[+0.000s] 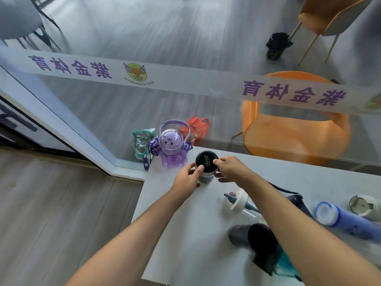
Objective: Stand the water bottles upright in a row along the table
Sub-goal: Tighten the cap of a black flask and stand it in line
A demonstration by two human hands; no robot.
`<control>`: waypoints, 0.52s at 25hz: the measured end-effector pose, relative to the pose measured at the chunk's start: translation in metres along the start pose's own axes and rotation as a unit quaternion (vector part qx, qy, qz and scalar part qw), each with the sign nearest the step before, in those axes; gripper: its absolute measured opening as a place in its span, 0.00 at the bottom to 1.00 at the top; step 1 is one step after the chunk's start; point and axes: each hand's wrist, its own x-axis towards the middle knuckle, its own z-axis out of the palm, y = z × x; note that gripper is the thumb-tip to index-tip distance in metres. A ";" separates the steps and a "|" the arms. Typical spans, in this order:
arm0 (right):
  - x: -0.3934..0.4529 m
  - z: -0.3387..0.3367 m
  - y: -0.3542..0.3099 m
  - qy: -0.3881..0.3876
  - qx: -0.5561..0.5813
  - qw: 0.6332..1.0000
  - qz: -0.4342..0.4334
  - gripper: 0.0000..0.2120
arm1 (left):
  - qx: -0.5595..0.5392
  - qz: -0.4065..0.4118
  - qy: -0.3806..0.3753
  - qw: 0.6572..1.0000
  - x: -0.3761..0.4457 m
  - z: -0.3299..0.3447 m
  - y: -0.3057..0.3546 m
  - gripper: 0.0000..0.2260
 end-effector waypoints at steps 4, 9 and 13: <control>0.028 -0.024 -0.004 0.013 0.024 0.999 -0.021 0.15 | 0.001 0.003 0.000 1.000 0.030 0.016 0.025 0.21; 0.046 -0.034 -0.002 0.037 0.030 0.997 -0.053 0.17 | -0.005 0.014 0.000 1.000 0.044 0.027 0.041 0.16; 0.052 -0.036 0.002 0.049 0.035 0.996 -0.059 0.11 | -0.004 0.016 0.002 1.000 0.044 0.030 0.042 0.17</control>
